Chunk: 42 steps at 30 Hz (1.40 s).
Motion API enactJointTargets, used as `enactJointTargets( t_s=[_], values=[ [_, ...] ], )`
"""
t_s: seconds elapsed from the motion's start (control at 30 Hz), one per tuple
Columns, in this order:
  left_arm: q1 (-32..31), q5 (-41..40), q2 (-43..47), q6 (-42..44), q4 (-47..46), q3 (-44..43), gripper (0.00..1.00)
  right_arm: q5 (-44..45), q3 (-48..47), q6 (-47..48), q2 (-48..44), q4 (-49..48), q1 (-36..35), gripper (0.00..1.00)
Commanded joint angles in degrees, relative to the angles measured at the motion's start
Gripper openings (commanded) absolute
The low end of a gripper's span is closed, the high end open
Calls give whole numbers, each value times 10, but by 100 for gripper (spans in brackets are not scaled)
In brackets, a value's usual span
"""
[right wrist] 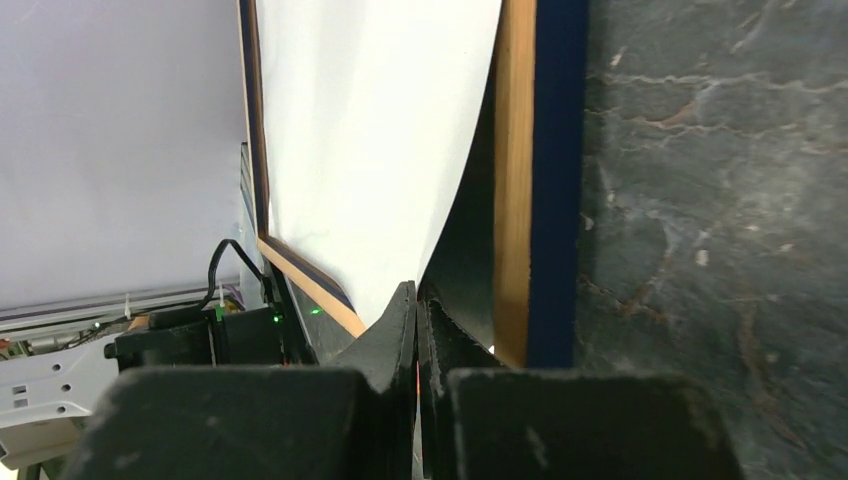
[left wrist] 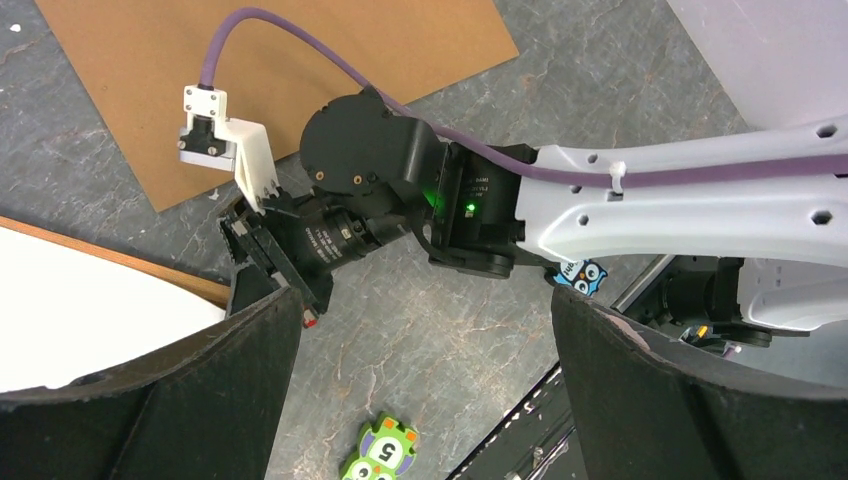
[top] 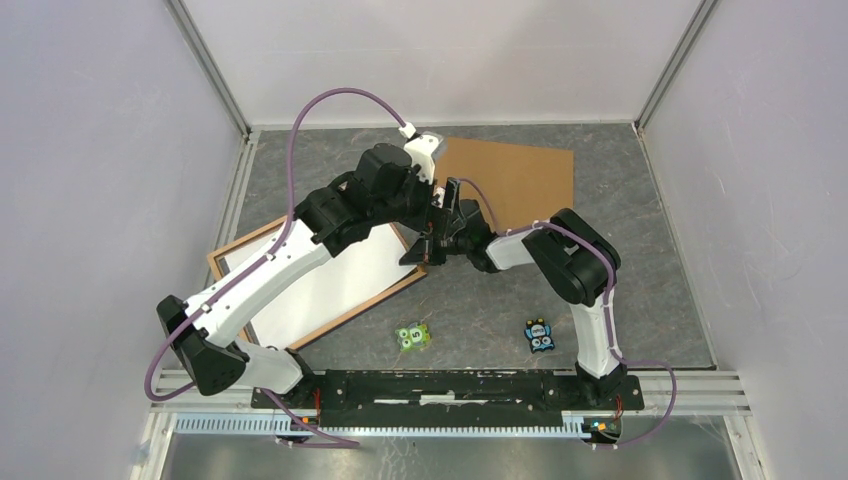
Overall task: Put the photo into the frame
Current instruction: Adjust the photo in the photo frame.
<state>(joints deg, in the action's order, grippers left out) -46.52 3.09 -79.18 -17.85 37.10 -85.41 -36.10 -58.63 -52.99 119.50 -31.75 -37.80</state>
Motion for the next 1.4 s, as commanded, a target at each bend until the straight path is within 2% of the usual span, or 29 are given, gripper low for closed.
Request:
enactJointTargets(
  t_s=[0.0,0.53,0.67,0.73,1.07,1.27,1.37],
  values=[
    [-4,10,-2,21,-23,2,100,36,6,-12,-27,-47,-16,0],
    [-4,12,-14,25,-21,1,100,44,-32,37,-2,-23,-37,0],
    [-5,21,-15,23,-20,-1,100,49,-34,56,-8,-6,-36,19],
    [-5,15,-16,25,-19,0,100,48,-39,69,-12,7,-36,24],
    [-5,31,-16,23,-25,3,100,71,-37,150,-74,94,-22,44],
    [-6,16,-7,25,-28,7,100,66,46,193,-164,104,28,54],
    [-5,1,2,26,-36,15,100,61,89,257,-221,157,80,60]
  ],
)
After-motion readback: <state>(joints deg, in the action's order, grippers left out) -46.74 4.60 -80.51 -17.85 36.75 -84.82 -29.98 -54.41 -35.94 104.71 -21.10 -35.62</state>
